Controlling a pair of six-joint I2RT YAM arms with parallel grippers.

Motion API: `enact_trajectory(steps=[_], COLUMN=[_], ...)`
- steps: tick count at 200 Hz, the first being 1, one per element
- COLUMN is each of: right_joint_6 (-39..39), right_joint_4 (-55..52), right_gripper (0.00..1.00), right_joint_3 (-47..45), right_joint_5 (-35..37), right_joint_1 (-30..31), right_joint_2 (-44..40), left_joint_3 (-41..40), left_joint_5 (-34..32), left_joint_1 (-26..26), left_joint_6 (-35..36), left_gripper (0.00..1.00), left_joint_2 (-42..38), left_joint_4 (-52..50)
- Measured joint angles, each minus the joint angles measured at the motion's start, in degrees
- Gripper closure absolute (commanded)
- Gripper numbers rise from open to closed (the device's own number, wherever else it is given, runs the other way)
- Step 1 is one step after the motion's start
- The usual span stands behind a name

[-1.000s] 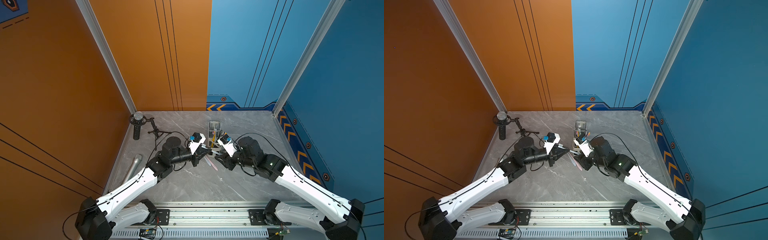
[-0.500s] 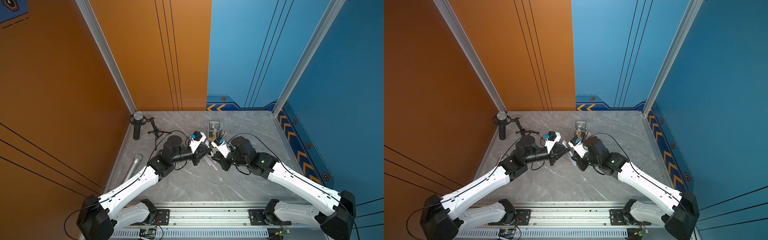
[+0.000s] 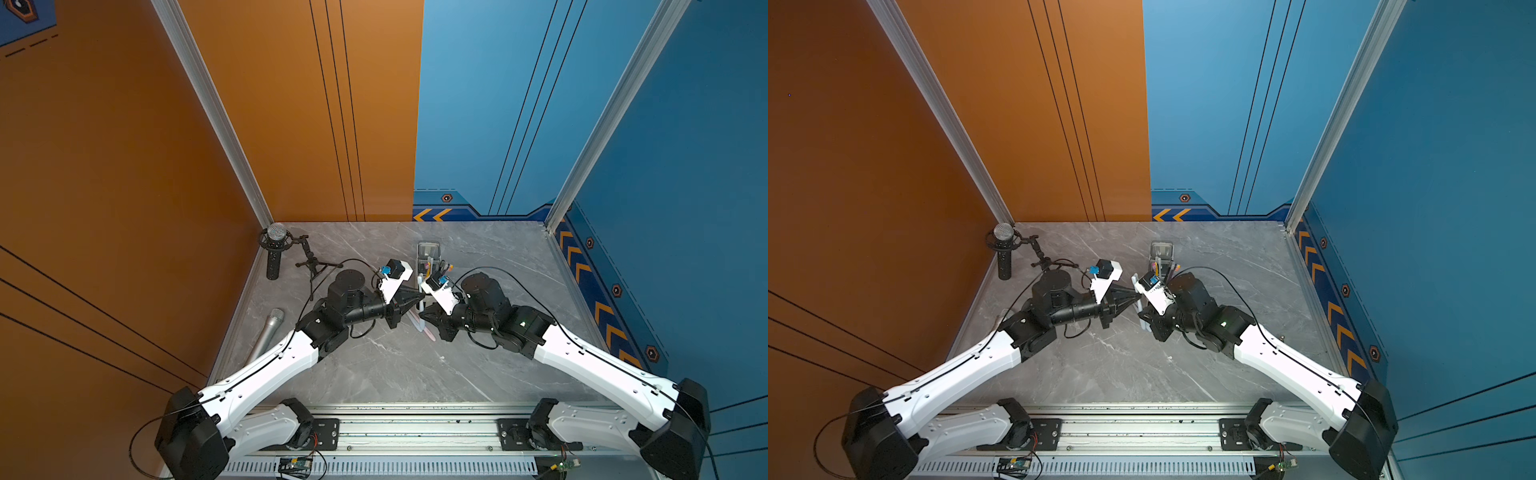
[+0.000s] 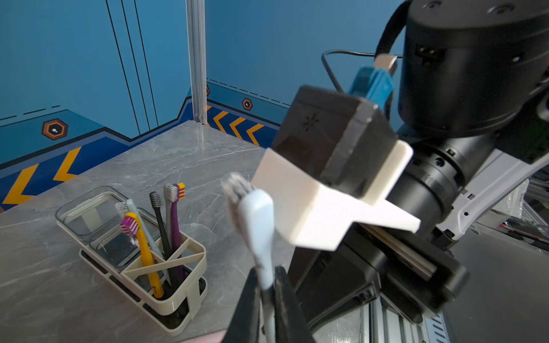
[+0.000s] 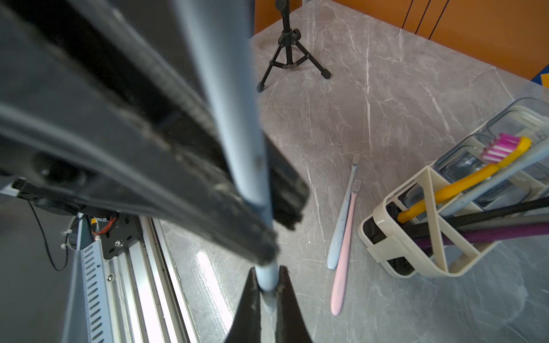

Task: Place the toothbrush into the toothbrush holder
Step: Pick up the toothbrush from the center of the board.

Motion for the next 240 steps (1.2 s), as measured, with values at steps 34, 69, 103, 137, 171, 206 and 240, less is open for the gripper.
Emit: enact_trajectory(steps=[34, 69, 103, 137, 171, 206, 240], right_joint_6=[2.1, 3.1, 3.1, 3.1, 3.0, 2.9, 2.9], right_joint_4=[1.8, 2.1, 1.2, -0.4, -1.6, -3.9, -5.4], right_gripper=[1.0, 1.0, 1.0, 1.0, 1.0, 1.0, 1.0], right_joint_3=[0.0, 0.0, 0.1, 0.6, 1.0, 2.3, 2.6], right_joint_5=[-0.5, -2.0, -3.8, -5.1, -6.5, -7.5, -7.6], right_joint_1=[-0.7, -0.9, -0.9, -1.1, -1.7, -2.0, -2.1], right_joint_2=[0.0, 0.3, 1.4, 1.5, 1.5, 1.9, 2.3], left_joint_3=[0.0, 0.0, 0.0, 0.0, 0.0, 0.0, 0.0], left_joint_5=[-1.1, -2.1, -3.4, -4.5, -5.3, -5.3, -5.4], left_joint_1=[-0.6, -1.2, -1.3, -1.5, -1.5, -1.6, -1.6], left_joint_6=[0.9, 1.4, 2.5, 4.2, 4.9, 5.1, 5.1], left_gripper=[0.69, 0.66, 0.68, 0.79, 0.83, 0.82, 0.83], left_joint_2=[0.0, 0.0, 0.0, 0.0, 0.0, 0.0, 0.9], left_joint_4=[0.5, 1.3, 1.3, 1.5, 1.4, 1.5, 1.6])
